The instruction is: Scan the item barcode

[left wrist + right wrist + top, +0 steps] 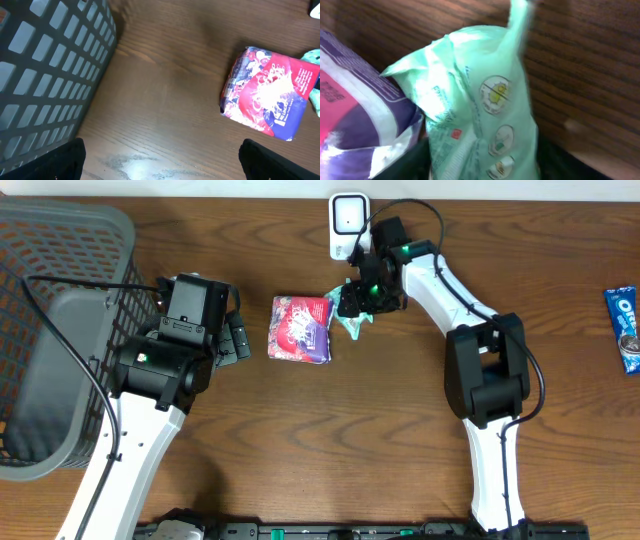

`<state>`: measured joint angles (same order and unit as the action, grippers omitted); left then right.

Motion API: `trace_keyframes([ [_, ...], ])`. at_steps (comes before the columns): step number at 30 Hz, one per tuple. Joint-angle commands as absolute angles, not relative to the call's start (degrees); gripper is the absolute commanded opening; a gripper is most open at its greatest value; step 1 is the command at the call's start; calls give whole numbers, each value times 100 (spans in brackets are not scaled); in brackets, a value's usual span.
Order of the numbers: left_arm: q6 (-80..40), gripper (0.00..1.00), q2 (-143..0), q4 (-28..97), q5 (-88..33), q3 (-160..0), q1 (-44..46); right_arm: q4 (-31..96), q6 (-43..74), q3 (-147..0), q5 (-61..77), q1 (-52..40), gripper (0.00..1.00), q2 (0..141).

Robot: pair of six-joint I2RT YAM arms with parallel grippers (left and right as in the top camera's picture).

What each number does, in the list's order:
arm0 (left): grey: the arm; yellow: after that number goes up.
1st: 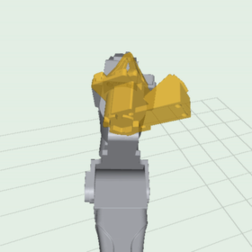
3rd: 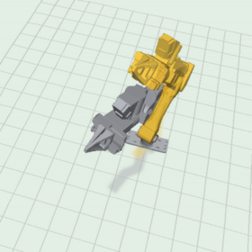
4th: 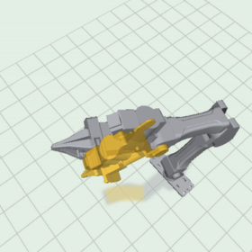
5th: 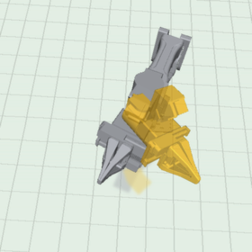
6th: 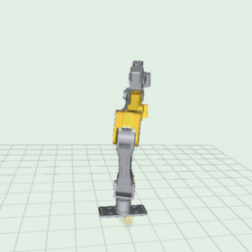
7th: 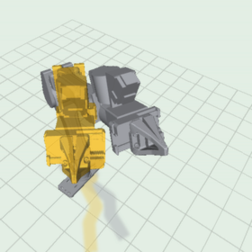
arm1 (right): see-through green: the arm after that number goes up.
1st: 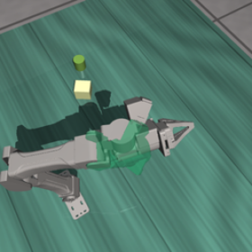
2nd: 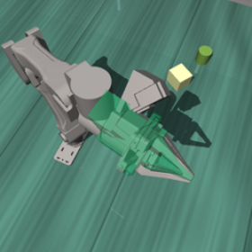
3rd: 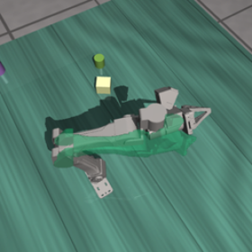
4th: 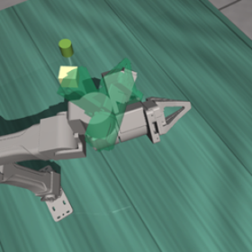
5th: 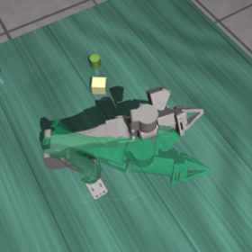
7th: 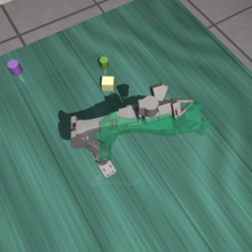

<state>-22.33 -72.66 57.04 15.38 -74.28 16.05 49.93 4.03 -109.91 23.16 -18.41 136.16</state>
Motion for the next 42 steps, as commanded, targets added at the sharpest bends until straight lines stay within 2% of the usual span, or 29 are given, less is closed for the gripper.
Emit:
trace_keyframes([
  [1,-2261,98,-7286,5723,1610,-7415,1581,5000,395,-10969,2344,-1977,45,13681],
  [6,-2261,98,-7286,5723,1610,-7415,1581,4995,355,-10971,2276,-2067,19,13679],
  [10,-2261,98,-7286,5723,1610,-7415,1581,5221,357,-10986,1730,-2025,17,13598],
  [14,-2261,98,-7286,5723,1610,-7415,1581,5594,357,-10986,1129,-1909,9,13362],
  [17,-2261,98,-7286,5723,1610,-7415,1581,5887,440,-10986,351,-1844,5,13087],
  [19,-2261,98,-7286,5725,1610,-7415,1581,6090,832,-10986,-631,-1841,2,12895],
  [24,-2261,98,-7286,5723,1610,-7415,1581,6567,2003,-10986,-3437,-1925,2,12665],
  [26,-2261,98,-7286,5723,1610,-7415,1581,6619,2453,-10936,-4141,-1949,1,12720],
  [30,-2261,98,-7286,5725,1610,-7415,1581,6333,2589,-10621,-4497,-1949,2,12842],
  [35,-2259,98,-7286,5723,1610,-7415,1581,5776,2578,-9950,-4899,-2060,19,12991],
  [40,-2261,98,-7286,5723,1610,-7415,1581,5671,2504,-9819,-4222,-2366,24,12993],
  [42,-2261,98,-7286,5723,1610,-7415,1581,5542,2246,-9819,-4005,-2591,30,12993],
])
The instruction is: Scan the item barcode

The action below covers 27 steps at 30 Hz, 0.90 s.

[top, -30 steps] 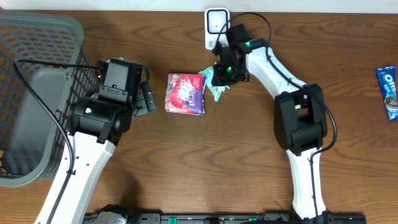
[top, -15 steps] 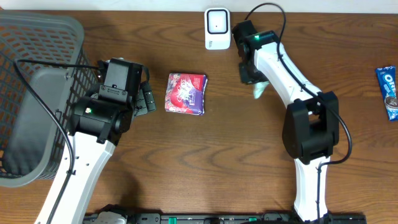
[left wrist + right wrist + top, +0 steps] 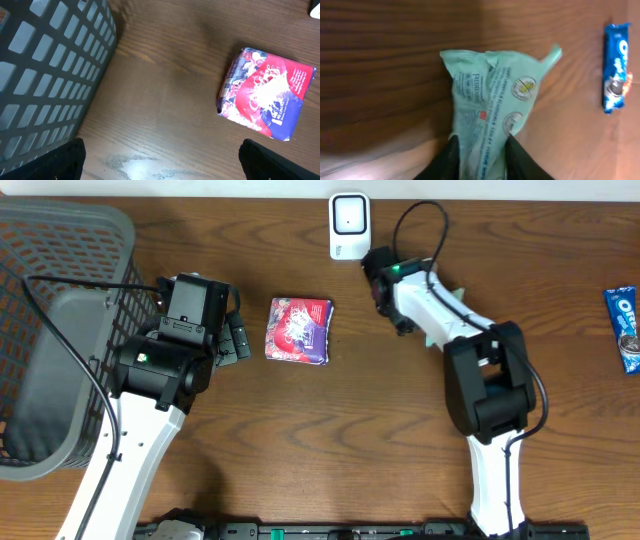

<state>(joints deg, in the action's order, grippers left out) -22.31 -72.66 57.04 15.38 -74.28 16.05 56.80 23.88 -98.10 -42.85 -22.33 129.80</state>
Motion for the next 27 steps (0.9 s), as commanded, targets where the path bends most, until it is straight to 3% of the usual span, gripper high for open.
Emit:
trace_keyframes([
  [1,-2261,98,-7286,5723,1610,-7415,1581,5496,2169,-9819,-3970,-2696,35,12993],
  [5,-2261,98,-7286,5723,1610,-7415,1581,5349,1826,-9828,-3972,-3072,67,12993],
  [7,-2261,98,-7286,5723,1610,-7415,1581,5356,1747,-9885,-3972,-3258,72,12993],
  [16,-2261,98,-7286,5723,1610,-7415,1581,5347,1258,-10287,-3874,-3712,81,12993],
  [18,-2261,98,-7286,5723,1610,-7415,1581,5363,1260,-10374,-3358,-3699,78,12991],
  [27,-2261,98,-7286,5723,1610,-7415,1581,6514,1599,-11671,-2563,-2858,79,12862],
])
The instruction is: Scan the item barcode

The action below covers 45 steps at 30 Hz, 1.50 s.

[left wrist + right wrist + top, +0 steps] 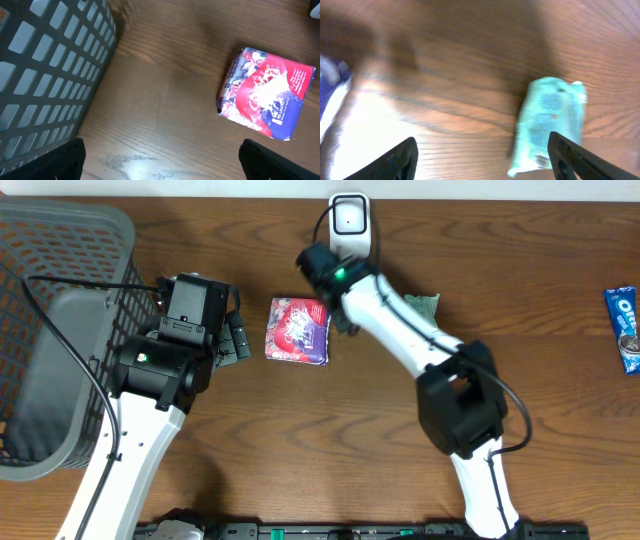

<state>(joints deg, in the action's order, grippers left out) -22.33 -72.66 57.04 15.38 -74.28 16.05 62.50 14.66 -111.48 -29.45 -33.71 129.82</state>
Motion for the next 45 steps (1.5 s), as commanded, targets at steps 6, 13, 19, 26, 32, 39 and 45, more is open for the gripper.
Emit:
trace_keyframes([
  [6,-2261,98,-7286,5723,1610,-7415,1581,6663,1017,-11542,-1264,-2169,71,12870],
  [13,-2261,98,-7286,5723,1610,-7415,1581,6252,1020,-10683,-2294,-2108,75,12881],
  [19,-2261,98,-7286,5723,1610,-7415,1581,5621,1066,-9942,-2495,-2023,77,12890],
  [26,-2261,98,-7286,5723,1610,-7415,1581,5225,1111,-9432,-2443,-1994,72,12903],
  [32,-2261,98,-7286,5723,1610,-7415,1581,4871,1129,-8980,-1439,-1702,57,12903],
  [39,-2261,98,-7286,5723,1610,-7415,1581,4965,1127,-9091,473,-1125,25,12901],
  [45,-2261,98,-7286,5723,1610,-7415,1581,5015,954,-9391,3218,-515,2,12899],
])
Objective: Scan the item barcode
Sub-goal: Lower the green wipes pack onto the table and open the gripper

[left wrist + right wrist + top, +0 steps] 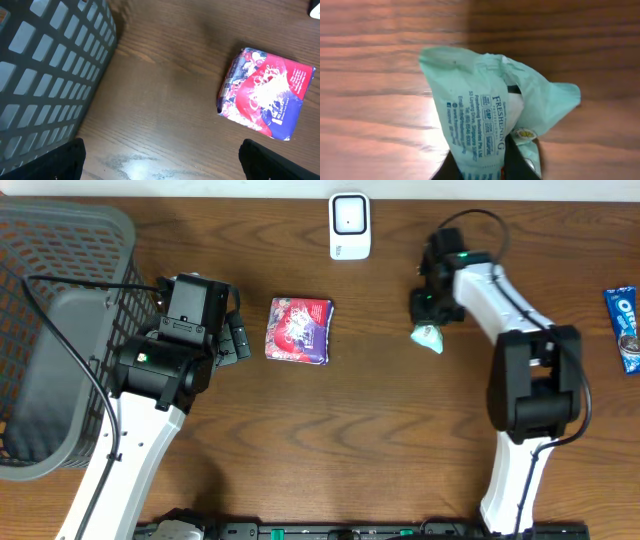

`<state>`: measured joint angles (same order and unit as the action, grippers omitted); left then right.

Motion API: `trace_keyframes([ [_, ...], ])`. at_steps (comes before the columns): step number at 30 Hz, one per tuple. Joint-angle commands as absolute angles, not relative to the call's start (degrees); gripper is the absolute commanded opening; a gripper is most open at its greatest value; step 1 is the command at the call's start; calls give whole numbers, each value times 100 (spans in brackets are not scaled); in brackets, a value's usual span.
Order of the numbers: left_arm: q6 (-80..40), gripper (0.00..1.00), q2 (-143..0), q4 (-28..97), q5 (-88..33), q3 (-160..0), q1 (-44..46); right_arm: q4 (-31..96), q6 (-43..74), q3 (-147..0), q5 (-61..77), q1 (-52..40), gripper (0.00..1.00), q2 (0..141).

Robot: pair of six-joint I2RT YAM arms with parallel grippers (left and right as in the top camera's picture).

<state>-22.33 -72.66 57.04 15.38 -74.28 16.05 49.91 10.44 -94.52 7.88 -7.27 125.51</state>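
Observation:
A mint-green wipes packet (480, 115) fills the right wrist view, and my right gripper (482, 167) is shut on its lower end, a dark finger on each side. Overhead, that gripper (428, 318) holds the packet (428, 338) just over the wood, right of and below the white scanner (350, 225). The small print faces the wrist camera; no barcode shows. My left gripper (236, 338) stands open to the left of a red and purple packet (299, 330), with nothing between its fingers (60, 160).
A grey mesh basket (60, 330) takes up the left end of the table and shows close by in the left wrist view (45, 75). A blue Oreo pack (625, 328) lies at the far right edge.
My right gripper was open near the red packet, with the mint packet lying on the table. Now it is further right and shut on the mint packet. The left arm is unchanged.
First my right gripper held the mint packet beside the red packet, below the scanner. Then it held it right of the scanner. After that the packet lay on the table and the gripper was open. Now the gripper is shut on the packet again.

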Motion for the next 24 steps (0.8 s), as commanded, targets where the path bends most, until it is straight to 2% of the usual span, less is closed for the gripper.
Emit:
trace_keyframes([
  [1,-2261,98,-7286,5723,1610,-7415,1581,4982,954,-9404,3736,-401,2,12899],
  [7,-2261,98,-7286,5723,1612,-7415,1581,4858,843,-9402,5498,-3,6,12899],
  [9,-2261,98,-7286,5723,1610,-7415,1581,4849,580,-9367,6495,56,6,12901],
  [13,-2261,98,-7286,5725,1610,-7415,1581,4602,598,-9247,7282,49,5,12947],
  [17,-2261,98,-7286,5725,1610,-7415,1581,4436,963,-9133,7387,80,5,13196],
  [19,-2261,98,-7286,5723,1610,-7415,1581,4407,1094,-9080,7380,128,8,13367],
  [21,-2261,98,-7286,5723,1610,-7415,1581,4410,1092,-9045,7301,187,12,13544],
  [23,-2261,98,-7286,5723,1610,-7415,1581,4423,1090,-9041,6884,259,24,13666],
  [24,-2261,98,-7286,5723,1610,-7415,1581,4449,1105,-9041,6447,305,27,13670],
])
